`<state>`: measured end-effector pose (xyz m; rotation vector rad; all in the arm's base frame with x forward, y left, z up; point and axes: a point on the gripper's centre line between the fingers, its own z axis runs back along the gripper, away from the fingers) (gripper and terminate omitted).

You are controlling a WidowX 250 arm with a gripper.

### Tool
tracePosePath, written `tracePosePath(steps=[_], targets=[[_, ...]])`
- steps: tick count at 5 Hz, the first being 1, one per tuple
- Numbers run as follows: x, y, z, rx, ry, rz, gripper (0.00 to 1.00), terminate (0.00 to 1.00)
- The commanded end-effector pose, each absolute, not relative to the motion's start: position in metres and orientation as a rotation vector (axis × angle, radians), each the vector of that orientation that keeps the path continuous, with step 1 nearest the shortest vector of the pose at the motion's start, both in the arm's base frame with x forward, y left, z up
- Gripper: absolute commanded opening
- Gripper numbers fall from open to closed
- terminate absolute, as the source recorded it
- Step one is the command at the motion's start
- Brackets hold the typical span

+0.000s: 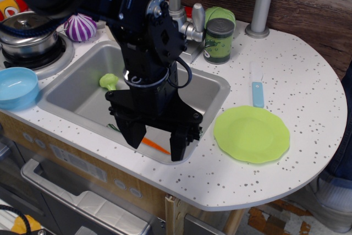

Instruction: Put detergent in sink

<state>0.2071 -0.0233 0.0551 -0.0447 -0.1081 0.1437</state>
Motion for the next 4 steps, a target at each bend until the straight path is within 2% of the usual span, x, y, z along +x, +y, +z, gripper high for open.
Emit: tracePosePath(steps=[1, 2, 3, 4], targets=[[0.207, -0.023, 0.055, -0.045, -0.108, 0.144, 1.00, 0.00], [0.220, 0.004, 0.068, 0.054, -0.104, -0.031, 1.00, 0.00], [0.244, 0.038, 0.086, 0.158, -0.126, -0.185, 1.00, 0.00], [0.272, 0.067, 0.098, 0.188, -0.151, -0.329, 1.00, 0.00]])
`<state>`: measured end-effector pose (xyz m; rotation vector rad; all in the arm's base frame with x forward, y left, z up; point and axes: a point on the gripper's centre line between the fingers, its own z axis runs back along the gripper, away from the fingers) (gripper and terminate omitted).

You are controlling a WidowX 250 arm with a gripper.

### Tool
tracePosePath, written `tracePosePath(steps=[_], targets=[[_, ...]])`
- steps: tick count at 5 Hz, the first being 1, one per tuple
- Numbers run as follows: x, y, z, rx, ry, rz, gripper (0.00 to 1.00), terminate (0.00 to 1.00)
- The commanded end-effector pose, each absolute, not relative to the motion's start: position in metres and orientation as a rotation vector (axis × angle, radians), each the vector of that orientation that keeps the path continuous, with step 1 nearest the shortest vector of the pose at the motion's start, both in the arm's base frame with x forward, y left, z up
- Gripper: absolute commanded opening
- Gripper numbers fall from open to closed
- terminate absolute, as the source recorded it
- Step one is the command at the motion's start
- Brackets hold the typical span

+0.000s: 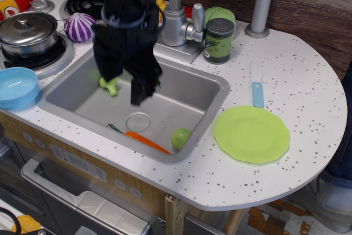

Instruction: Put detergent in sink

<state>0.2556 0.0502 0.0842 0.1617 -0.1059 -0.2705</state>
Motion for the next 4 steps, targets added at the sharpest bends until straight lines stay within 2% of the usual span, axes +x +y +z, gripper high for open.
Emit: tracePosePath(steps=[1, 3, 4], targets=[[0.301, 0.098, 0.108, 0.265, -0.186, -0.534, 1.00, 0.00], [0.342, 0.144, 0.123, 0.344, -0.198, -0.867, 1.00, 0.00], [0.354, 0.153, 0.124, 0.376, -0.198, -1.010, 1.00, 0.00]])
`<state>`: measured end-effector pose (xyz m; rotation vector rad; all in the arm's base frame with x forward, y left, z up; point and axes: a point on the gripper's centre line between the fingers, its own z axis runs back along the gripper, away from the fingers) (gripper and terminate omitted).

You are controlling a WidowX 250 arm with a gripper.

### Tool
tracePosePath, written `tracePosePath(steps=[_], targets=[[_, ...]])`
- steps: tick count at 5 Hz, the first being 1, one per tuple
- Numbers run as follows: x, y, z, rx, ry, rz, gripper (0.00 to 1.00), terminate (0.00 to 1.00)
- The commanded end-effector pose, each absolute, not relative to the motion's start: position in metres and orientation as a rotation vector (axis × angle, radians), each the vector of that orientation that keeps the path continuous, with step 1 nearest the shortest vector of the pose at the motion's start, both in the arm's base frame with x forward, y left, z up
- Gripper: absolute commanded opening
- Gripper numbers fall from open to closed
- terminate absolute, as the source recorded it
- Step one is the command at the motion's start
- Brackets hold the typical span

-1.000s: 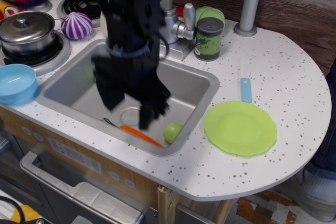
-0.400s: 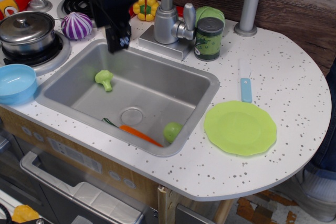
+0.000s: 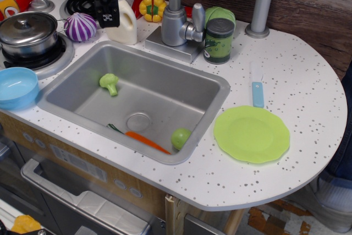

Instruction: Put detergent in sink

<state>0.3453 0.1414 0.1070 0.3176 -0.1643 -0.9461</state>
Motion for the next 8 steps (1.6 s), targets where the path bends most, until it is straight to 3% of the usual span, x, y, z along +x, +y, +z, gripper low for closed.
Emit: tracePosePath(steps=[1, 4, 7, 8], targets=[[0.368, 0.164, 0.126, 0.400, -0.187, -1.129, 1.00, 0.00], [0.404, 0.189, 0.125, 0.404, -0.226, -1.253, 1.00, 0.00], [0.416, 0.195, 0.092, 0.353, -0.283, -1.272, 1.00, 0.00], [0.418, 0.197, 0.079, 0.310, -0.306, -1.247, 0.00, 0.00]])
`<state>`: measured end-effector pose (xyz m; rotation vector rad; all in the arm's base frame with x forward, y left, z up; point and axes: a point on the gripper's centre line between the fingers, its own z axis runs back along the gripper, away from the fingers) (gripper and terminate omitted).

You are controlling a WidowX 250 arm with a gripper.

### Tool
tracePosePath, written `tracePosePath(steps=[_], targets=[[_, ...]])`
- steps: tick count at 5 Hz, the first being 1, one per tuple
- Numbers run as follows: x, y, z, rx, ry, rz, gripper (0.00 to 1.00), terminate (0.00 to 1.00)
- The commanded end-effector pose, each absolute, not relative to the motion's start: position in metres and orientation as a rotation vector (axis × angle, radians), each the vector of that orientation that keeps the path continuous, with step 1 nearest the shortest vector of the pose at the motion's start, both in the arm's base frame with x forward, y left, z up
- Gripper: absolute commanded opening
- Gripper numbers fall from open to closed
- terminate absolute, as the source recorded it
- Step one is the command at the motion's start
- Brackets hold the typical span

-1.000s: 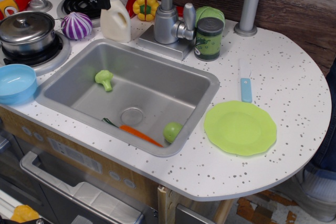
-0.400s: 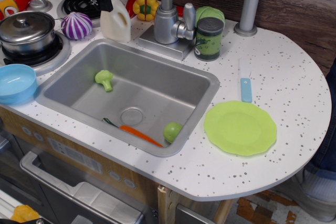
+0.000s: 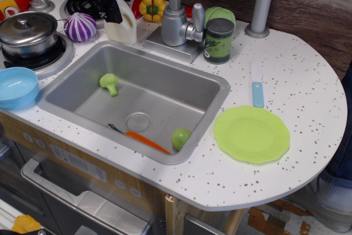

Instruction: Put detergent in sink

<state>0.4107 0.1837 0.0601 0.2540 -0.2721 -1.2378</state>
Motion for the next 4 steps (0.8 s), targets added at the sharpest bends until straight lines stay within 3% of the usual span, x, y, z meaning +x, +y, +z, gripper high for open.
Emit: tracePosePath(steps=[1, 2, 3, 4], targets=[[0.422, 0.197, 0.075, 0.268, -0.304, -1.242, 0.00, 0.00], [0.418, 0.192, 0.081, 0.231, -0.283, -1.216, 0.00, 0.00], [0.399, 0.170, 0.110, 0.215, -0.200, -1.114, 0.00, 0.00], [0.368, 0.145, 0.114, 0.238, -0.198, -1.004, 0.00, 0.00]])
